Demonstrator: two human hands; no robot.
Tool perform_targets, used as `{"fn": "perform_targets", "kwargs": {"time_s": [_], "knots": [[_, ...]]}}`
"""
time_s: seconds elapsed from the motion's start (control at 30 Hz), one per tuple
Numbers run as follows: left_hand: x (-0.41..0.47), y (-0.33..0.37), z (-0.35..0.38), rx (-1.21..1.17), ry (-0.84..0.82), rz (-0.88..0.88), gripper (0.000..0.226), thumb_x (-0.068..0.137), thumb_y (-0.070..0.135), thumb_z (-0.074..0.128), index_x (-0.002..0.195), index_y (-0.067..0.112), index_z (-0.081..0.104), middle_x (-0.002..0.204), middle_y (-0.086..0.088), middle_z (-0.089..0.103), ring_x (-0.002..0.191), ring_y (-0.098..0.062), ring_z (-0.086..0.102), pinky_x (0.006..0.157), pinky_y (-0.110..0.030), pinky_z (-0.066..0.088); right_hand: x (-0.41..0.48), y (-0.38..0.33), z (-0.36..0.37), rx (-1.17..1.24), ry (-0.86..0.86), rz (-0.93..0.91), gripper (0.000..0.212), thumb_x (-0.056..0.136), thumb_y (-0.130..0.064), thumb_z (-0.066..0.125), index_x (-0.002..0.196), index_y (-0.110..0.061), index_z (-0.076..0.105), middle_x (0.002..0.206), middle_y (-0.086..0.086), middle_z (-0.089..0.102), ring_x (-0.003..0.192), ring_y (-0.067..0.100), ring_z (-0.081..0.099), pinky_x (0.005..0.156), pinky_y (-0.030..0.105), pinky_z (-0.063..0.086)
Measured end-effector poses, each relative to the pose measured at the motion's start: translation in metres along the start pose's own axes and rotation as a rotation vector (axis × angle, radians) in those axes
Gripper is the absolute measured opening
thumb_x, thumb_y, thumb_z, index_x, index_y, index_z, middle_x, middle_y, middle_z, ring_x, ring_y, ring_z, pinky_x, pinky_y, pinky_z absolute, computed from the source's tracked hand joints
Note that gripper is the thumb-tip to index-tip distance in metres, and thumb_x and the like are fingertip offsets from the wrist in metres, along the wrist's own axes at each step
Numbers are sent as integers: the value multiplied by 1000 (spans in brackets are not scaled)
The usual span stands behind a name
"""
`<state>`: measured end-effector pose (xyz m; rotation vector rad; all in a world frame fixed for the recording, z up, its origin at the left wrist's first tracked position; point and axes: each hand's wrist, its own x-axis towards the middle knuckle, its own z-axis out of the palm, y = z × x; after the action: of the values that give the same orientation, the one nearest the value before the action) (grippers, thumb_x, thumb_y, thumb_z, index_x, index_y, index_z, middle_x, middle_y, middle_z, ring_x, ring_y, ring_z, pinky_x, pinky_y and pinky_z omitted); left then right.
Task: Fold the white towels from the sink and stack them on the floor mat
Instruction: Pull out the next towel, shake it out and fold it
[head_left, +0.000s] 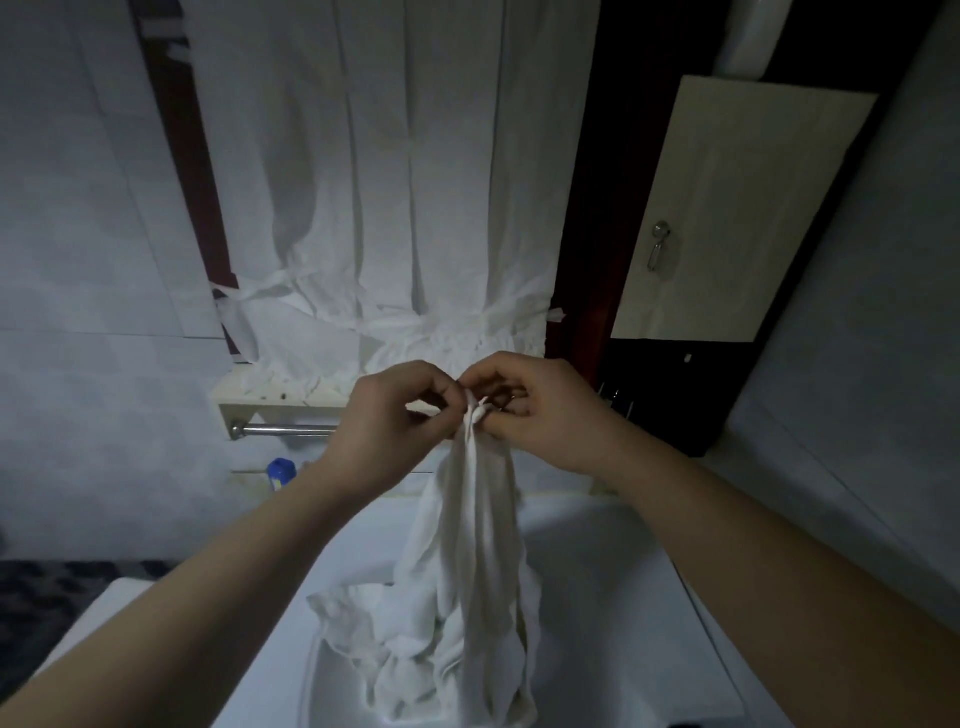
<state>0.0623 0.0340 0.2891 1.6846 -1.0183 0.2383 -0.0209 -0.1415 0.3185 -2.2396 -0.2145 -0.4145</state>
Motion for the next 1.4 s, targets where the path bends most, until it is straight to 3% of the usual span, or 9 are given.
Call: {"fn": "perform_targets", "kwargs": {"time_s": [0.13, 0.3, 0.4, 0.5, 0.67, 0.8, 0.9, 1.23, 1.4], "knots": [[-7, -1, 4, -237, -38, -141, 9, 91, 5, 69, 90, 13, 70, 87, -4, 75, 84, -17, 72, 75, -30, 56, 3, 1, -2, -25, 12, 29, 31, 85, -4, 70, 109, -22, 73, 102, -10, 74, 100, 5, 69, 95, 39, 56], [-5, 6, 9, -316, -10, -171, 9, 87, 8, 75, 88, 8, 65, 88, -9, 73, 86, -22, 73, 78, -33, 58, 6, -4, -4, -69, -8, 60, 25, 83, -4, 71, 98, -23, 68, 81, -18, 69, 64, 4, 64, 67, 41, 59], [3, 7, 7, -342, -6, -154, 9, 89, 7, 73, 89, 6, 64, 86, -10, 73, 81, -19, 71, 71, -34, 54, 12, -12, -9, -102, 57, 37, 23, 81, -4, 71, 93, -23, 66, 85, -8, 70, 65, 12, 66, 67, 45, 60], [16, 11, 4, -346, 4, -127, 11, 89, 7, 72, 96, 12, 65, 90, -8, 73, 85, -26, 73, 69, -47, 57, 25, -26, -22, -226, 124, 2, 20, 83, -10, 72, 91, -27, 68, 85, -11, 69, 72, 8, 67, 64, 30, 57], [30, 16, 5, -138, 101, -65, 15, 94, 15, 65, 97, 29, 69, 104, 6, 66, 93, -9, 67, 70, -20, 54, 55, -64, -57, -283, 380, -68, 22, 89, -14, 67, 96, -34, 69, 90, -23, 63, 82, -12, 61, 70, 1, 41], [43, 26, 6, -90, 112, -16, 37, 97, 11, 58, 93, 47, 65, 110, 12, 60, 97, 4, 62, 70, -11, 50, 75, -94, -89, -252, 641, -150, 17, 87, -15, 67, 98, -28, 72, 88, -25, 62, 80, -16, 59, 78, 6, 47], [53, 31, 3, -73, 100, 0, 25, 98, 21, 58, 102, 41, 71, 111, 13, 60, 99, 4, 62, 71, -12, 50, 84, -111, -108, -209, 772, -191, 17, 89, -17, 66, 103, -25, 72, 91, -24, 62, 86, -16, 58, 80, 5, 47], [38, 1, 18, -171, -273, -181, 53, 81, 72, 52, 125, 45, 62, 134, 21, 54, 131, 1, 46, 112, -33, 40, 75, -83, -88, -265, 606, -96, 19, 88, -13, 64, 103, -22, 73, 89, -22, 61, 83, -13, 57, 75, -2, 40], [21, -20, 31, 138, -413, -151, 21, 93, 39, 65, 110, 28, 71, 113, 19, 55, 111, -1, 54, 96, -27, 46, 71, -63, -89, -181, 611, -71, 19, 89, -13, 64, 97, -29, 70, 92, -24, 64, 91, -5, 62, 84, 7, 47]]}}
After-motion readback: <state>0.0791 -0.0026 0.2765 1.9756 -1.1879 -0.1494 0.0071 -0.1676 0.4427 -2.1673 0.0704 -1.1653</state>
